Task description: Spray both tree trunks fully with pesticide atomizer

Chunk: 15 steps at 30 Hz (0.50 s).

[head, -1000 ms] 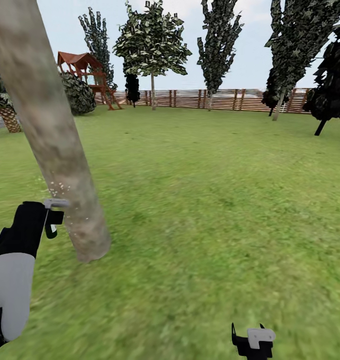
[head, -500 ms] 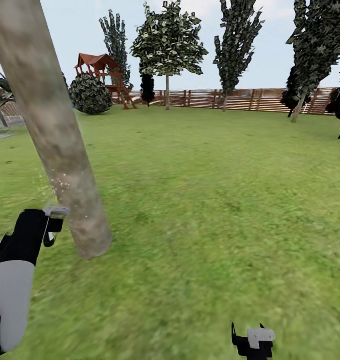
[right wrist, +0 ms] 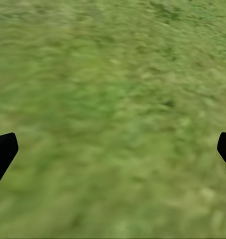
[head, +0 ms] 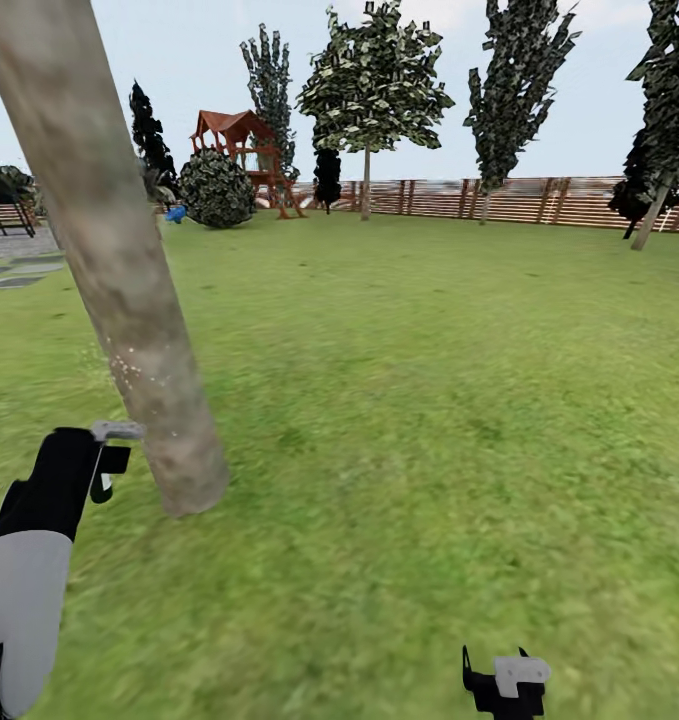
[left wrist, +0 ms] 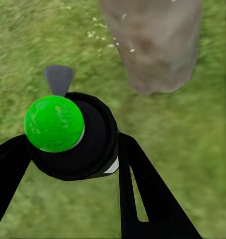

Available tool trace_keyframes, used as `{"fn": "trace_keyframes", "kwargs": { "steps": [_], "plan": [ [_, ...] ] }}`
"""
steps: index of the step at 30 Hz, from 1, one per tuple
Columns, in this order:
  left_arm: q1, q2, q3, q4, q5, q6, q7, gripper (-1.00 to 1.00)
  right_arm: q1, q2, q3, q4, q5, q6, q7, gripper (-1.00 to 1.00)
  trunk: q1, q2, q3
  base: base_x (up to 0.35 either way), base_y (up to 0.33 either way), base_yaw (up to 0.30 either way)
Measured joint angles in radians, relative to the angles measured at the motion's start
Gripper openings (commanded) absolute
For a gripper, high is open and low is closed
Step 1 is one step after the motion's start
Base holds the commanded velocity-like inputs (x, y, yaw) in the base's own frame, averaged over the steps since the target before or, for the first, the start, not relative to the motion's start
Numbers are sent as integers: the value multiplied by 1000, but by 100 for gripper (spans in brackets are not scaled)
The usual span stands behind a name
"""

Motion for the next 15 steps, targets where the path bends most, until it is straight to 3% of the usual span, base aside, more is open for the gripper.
{"fn": "trace_keyframes", "kwargs": {
  "steps": [6, 11, 15],
  "plan": [
    [0, 4, 0, 1, -3, -1, -1, -100, 0, 0, 0, 0, 0, 0, 0, 100, 0, 0, 0, 321, -47, 0],
    [54, 12, 72, 12, -6, -6, -3, -100, 0, 0, 0, 0, 0, 0, 0, 100, 0, 0, 0, 336, -1, 0],
    [83, 6, 81, 14, 0, -6, -4, -100, 0, 1, 0, 0, 0, 0, 0, 100, 0, 0, 0, 134, 0, 79]
  ]
}}
